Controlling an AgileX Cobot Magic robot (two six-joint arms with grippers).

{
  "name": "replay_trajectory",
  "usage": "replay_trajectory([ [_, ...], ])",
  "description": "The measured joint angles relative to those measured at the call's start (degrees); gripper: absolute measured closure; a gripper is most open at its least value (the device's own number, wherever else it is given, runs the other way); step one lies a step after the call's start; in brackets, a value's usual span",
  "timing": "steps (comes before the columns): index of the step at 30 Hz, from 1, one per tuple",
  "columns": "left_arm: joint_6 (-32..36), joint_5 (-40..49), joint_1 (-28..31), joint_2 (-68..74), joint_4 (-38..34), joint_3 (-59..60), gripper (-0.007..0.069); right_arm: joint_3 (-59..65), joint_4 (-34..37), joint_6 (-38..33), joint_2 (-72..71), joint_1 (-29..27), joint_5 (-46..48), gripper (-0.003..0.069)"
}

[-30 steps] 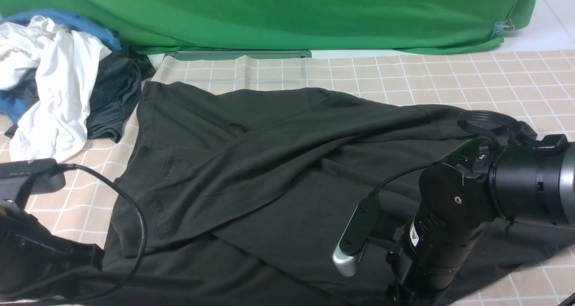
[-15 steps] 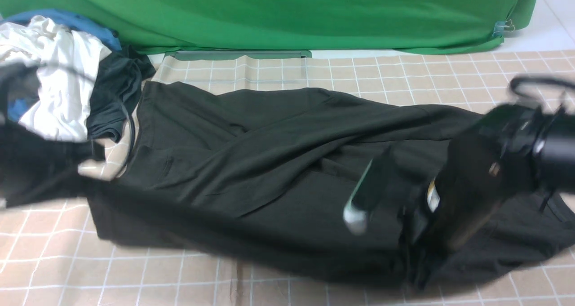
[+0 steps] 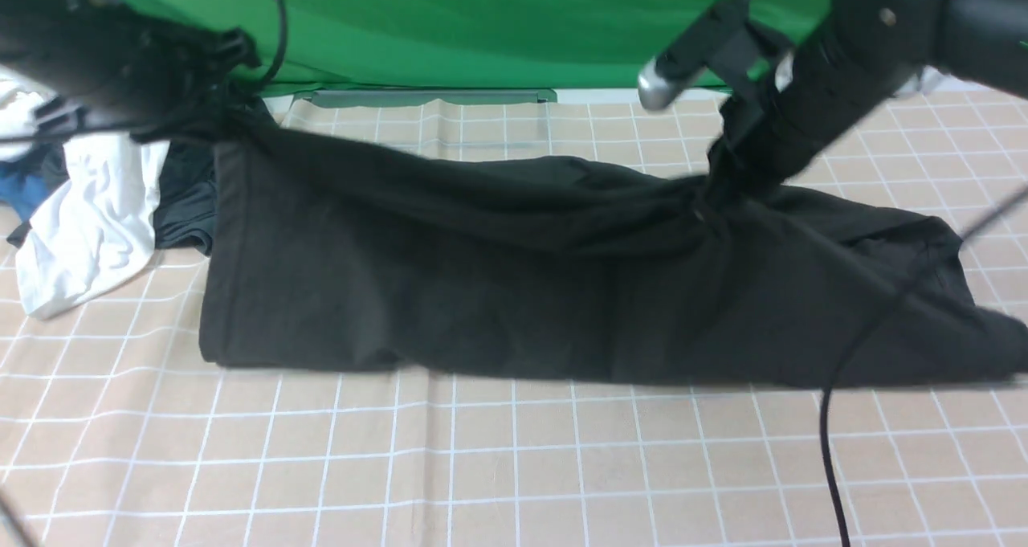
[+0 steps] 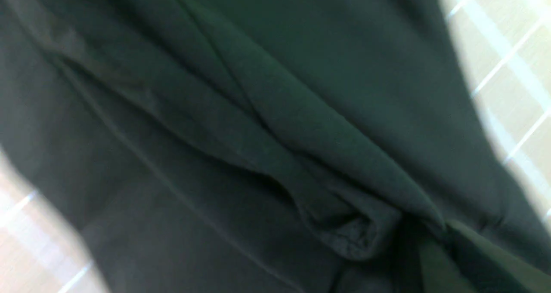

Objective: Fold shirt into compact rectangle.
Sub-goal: 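Fold the black garment in half by bringing its near edge over to the far edge, then pull the folded dark garment lengthwise by its ends to straighten it flat on the table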

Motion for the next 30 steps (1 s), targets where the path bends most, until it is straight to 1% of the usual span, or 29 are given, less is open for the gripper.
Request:
replay_trajectory([
  [2, -0.95, -0.11, 0.0, 5.45, 1.56, -5.32, 0.0606, -6.92, -0.07, -0.12, 5.2, -1.04, 0.05, 0.0609],
  [7, -3.53, -0.11, 0.0, 13.23, 5.73, -12.62, 0.0606, -16.48, -0.07, -0.59, 13.26, -2.2, 0.24, 0.0609],
  [12, -4.15, -1.77, 0.0, 18.63, 6.94, -16.49, 0.0604, -21.98, -0.07, -0.71, 19.99, -2.4, -3.31, 0.0599],
  [14, -4.26, -2.46, 0.0, 20.3, 7.63, -16.56, 0.0601, -22.3, -0.07, -0.71, 22.0, -2.4, -6.23, 0.0567],
  [17, -4.33, -3.39, 0.0, 21.95, 9.18, -16.56, 0.0576, -22.35, -0.13, -0.71, 23.49, -2.4, -10.53, 0.0491],
  [19, -5.04, -5.95, 0.0, 22.66, 10.91, -16.56, 0.051, -22.4, -0.25, -0.24, 23.73, -2.4, -14.53, 0.0391],
  [21, -5.03, -6.84, 0.0, 22.72, 11.71, -16.94, 0.0452, -22.79, -0.25, 0.06, 23.23, -2.45, -15.32, 0.0342],
  [22, -4.97, -6.38, 0.0, 22.66, 12.31, -17.53, 0.0419, -23.1, -0.25, 0.53, 22.59, -2.45, -14.27, 0.0325],
  [24, -4.96, -4.68, 0.0, 22.32, 12.95, -18.85, 0.0375, -23.65, -0.25, 0.97, 21.24, -2.51, -10.87, 0.0316],
  [25, -4.51, -2.16, 0.0, 21.94, 12.46, -19.85, 0.0354, -23.97, -0.31, 1.2, 19.95, -2.51, -8.0, 0.0324],
  [26, -3.36, -0.13, -0.09, 21.49, 11.57, -20.41, 0.0349, -24.24, -0.31, 1.46, 18.41, -2.58, -4.9, 0.0347],
  [28, 2.58, 5.33, -0.98, 20.57, 6.64, -21.47, 0.0362, -24.49, -0.31, 2.08, 14.71, -2.76, 0.85, 0.045],
  [29, 3.1, 6.26, -1.12, 20.43, 6.09, -21.53, 0.0366, -24.49, -0.31, 2.11, 14.7, -2.76, 1.37, 0.0463],
  [30, 6.46, 8.99, -2.84, 20.36, 2.64, -21.77, 0.0412, -24.61, -0.31, 2.28, 12.14, -2.97, 4.57, 0.0547],
])
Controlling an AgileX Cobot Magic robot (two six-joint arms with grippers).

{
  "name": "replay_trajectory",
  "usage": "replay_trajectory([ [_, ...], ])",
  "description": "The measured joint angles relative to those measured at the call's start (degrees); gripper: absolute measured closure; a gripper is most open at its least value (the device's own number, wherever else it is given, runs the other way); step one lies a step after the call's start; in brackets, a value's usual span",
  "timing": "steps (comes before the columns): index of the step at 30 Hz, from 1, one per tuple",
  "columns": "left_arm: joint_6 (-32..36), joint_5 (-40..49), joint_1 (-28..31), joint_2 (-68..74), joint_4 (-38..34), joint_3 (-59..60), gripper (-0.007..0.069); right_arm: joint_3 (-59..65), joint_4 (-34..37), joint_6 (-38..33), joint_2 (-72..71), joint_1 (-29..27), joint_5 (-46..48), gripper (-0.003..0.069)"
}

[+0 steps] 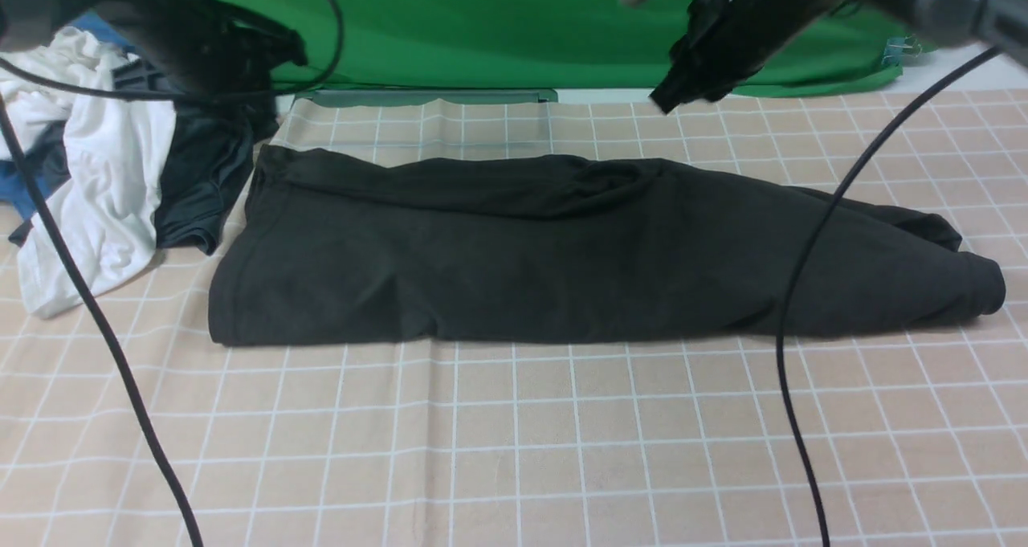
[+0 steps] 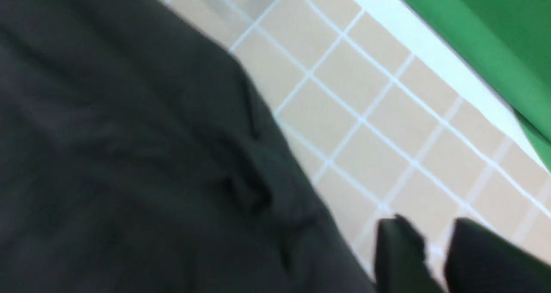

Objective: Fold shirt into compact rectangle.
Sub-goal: 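Pull the folded dark garment lengthwise by its ends to straighten it flat on the table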

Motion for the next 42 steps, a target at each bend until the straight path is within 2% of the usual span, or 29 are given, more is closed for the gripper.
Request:
replay_trajectory([
  [2, 3.08, 2.47, -3.26, 0.29, -2.78, 0.0, 0.0484, -0.26, 0.0, 0.19, -2.56, -0.26, 3.3, 0.0607],
  [5, 6.04, 4.03, -9.84, 2.24, -4.03, 0.0, 0.0583, -0.44, 0.0, 0.22, -4.63, -0.95, 5.85, 0.0621],
  [7, 7.28, 3.53, -14.82, 4.24, -4.68, 0.0, 0.0609, -0.44, 0.0, 0.22, -5.43, -1.65, 7.43, 0.0621],
  [12, 8.59, -1.67, -21.17, 8.94, -5.1, 0.0, 0.0609, -0.44, -0.07, 0.48, -5.52, -2.84, 10.5, 0.0621],
  [16, 8.74, -8.22, -21.91, 11.6, -4.7, 0.0, 0.0609, -0.44, 0.14, 0.67, -5.52, -2.94, 11.31, 0.0621],
  [22, 8.79, -19.05, -20.43, 14.27, -3.02, 0.0, 0.0606, -0.44, 4.06, 0.86, -5.52, -2.94, 12.43, 0.0621],
  [27, 6.48, -32.92, -16.76, 15.75, -2.49, -0.58, 0.0606, -0.44, 9.96, 0.84, -5.55, -2.94, 13.15, 0.0621],
  [29, 5.03, -33.71, -14.78, 15.86, -2.32, -2.2, 0.0606, -0.44, 11.1, 0.46, -5.55, -2.94, 14.33, 0.0621],
  [31, 3.6, -30.79, -12.48, 15.7, -2.93, -6.01, 0.0606, -0.44, 11.63, -0.28, -5.55, -2.94, 16.47, 0.0621],
  [33, 3.49, -23.03, -10.19, 14.68, -3.91, -10.24, 0.0606, -0.44, 11.64, -0.4, -5.59, -2.94, 17.8, 0.0621],
  [35, 5.73, -13.38, -8.32, 12.94, -4.26, -13.76, 0.0606, -0.44, 11.58, -0.4, -5.66, -2.94, 18.28, 0.0621],
  [38, 8.79, -4.1, -6.96, 10.55, -4.31, -15.44, 0.0606, -0.44, 11.14, -0.4, -6.14, -2.94, 18.35, 0.0621],
  [42, 11.04, 8.07, -5.6, 8.25, -2.89, -15.37, 0.0606, -0.31, 4.07, 1.21, -7.8, -3.12, 18.63, 0.0621],
])
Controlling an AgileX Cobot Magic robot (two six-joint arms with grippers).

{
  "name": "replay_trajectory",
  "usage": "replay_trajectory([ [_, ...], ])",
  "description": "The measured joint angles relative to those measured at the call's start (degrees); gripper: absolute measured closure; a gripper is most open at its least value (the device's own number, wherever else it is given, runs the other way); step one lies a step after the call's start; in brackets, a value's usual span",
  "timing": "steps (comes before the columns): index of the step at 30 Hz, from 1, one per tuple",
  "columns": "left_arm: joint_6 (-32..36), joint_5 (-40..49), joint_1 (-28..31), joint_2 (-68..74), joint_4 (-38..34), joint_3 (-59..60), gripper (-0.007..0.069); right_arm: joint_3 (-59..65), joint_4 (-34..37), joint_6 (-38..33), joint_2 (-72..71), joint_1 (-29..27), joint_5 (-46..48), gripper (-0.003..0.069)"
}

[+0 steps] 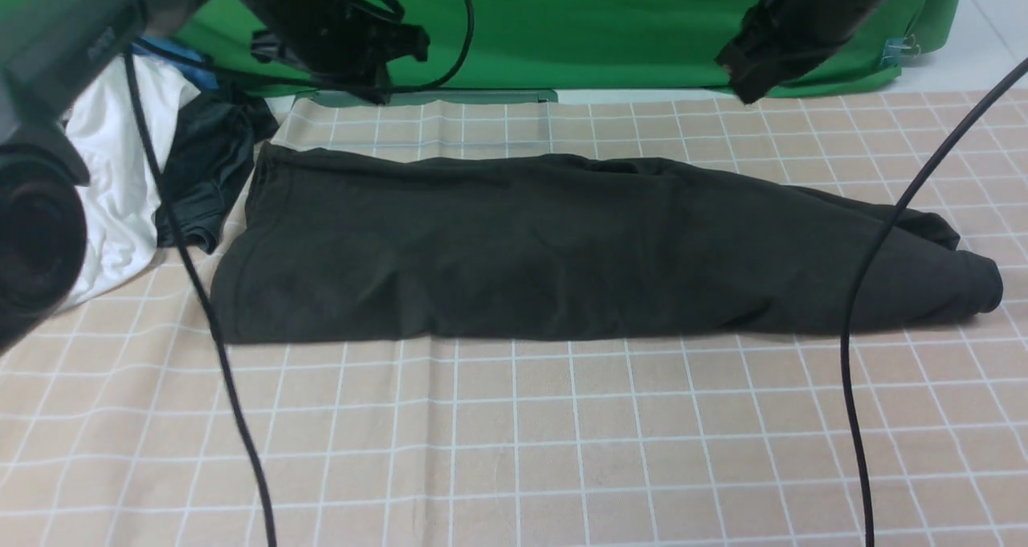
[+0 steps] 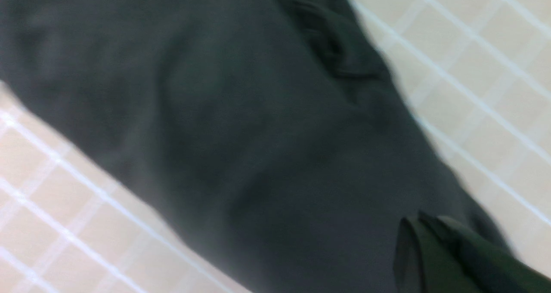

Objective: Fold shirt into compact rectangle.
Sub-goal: 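Pull the folded dark garment lengthwise by its ends to straighten it flat on the table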

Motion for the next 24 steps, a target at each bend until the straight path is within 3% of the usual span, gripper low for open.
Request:
replay_trajectory([
  [4, 0.27, 3.09, 0.31, -2.83, 0.59, 4.97, 0.0606, 3.16, -5.13, 1.58, -1.72, -2.93, -0.2, 0.0621],
  [9, 1.39, -1.01, -1.25, -8.64, 0.03, 20.07, 0.0606, 9.14, -5.65, 1.8, -1.65, -11.34, -0.06, 0.0612],
  [13, 1.45, -7.32, -1.99, -9.97, -0.71, 29.88, 0.0606, 10.24, -0.12, 1.61, 2.52, -18.3, -2.53, 0.0479],
  [18, -2.69, -10.94, -1.69, -8.77, 4.43, 35.42, 0.0606, 10.24, 4.89, -1.02, 8.24, -20.12, -4.9, 0.0286],
  [21, -9.07, -11.64, -1.42, -8.6, 9.47, 35.67, 0.0606, 10.31, 5.7, -2.35, 10.79, -19.43, -5.02, 0.0249],
  [24, -11.03, -11.92, -1.36, -8.6, 11.9, 35.74, 0.0606, 10.31, 6.15, -3.81, 12.59, -18.49, -5.08, 0.0238],
])
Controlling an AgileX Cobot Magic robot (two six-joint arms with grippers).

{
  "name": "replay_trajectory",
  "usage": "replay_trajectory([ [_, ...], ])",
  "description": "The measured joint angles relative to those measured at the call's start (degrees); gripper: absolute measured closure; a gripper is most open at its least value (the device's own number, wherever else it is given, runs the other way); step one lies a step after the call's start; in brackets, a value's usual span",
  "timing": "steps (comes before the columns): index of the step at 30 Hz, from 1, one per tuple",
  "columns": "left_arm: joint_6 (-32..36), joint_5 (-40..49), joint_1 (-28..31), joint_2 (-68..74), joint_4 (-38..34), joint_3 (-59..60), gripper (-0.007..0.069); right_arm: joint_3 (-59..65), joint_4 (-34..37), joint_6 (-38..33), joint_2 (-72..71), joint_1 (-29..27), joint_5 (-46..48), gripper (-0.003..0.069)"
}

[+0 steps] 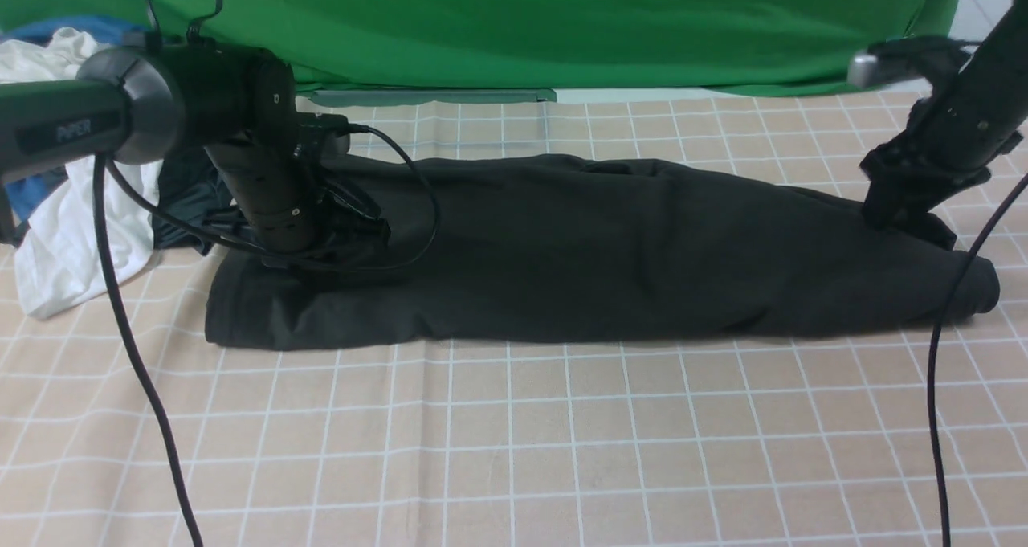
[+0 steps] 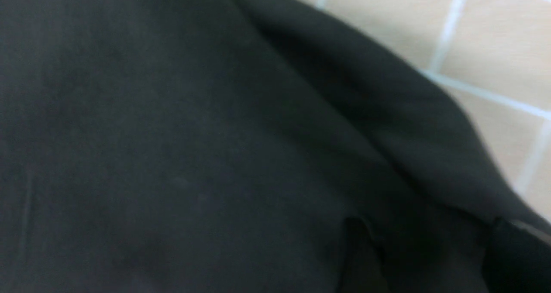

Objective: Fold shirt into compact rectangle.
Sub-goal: 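Pull the folded dark garment lengthwise by its ends to straighten it flat on the table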

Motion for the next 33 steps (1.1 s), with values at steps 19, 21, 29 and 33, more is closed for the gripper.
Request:
replay_trajectory([
  [19, 3.48, -0.43, 0.48, 0.0, -2.17, 0.11, 0.0606, -4.11, 0.09, -2.67, -0.07, 0.81, -0.29, 0.061],
  [21, 3.6, -0.43, 0.48, 0.0, -2.17, 0.11, 0.0606, -5.37, 0.3, -2.24, -1.08, 0.04, -0.24, 0.0611],
  [29, 3.61, -0.43, 0.48, 0.0, -2.56, 0.11, 0.0606, -6.13, 0.85, -0.88, 0.59, -0.84, -4.02, 0.061],
  [33, 3.61, -0.47, 0.48, 0.0, -2.41, 0.11, 0.0606, -6.13, -0.47, 1.18, 3.61, -0.84, -8.72, 0.0557],
])
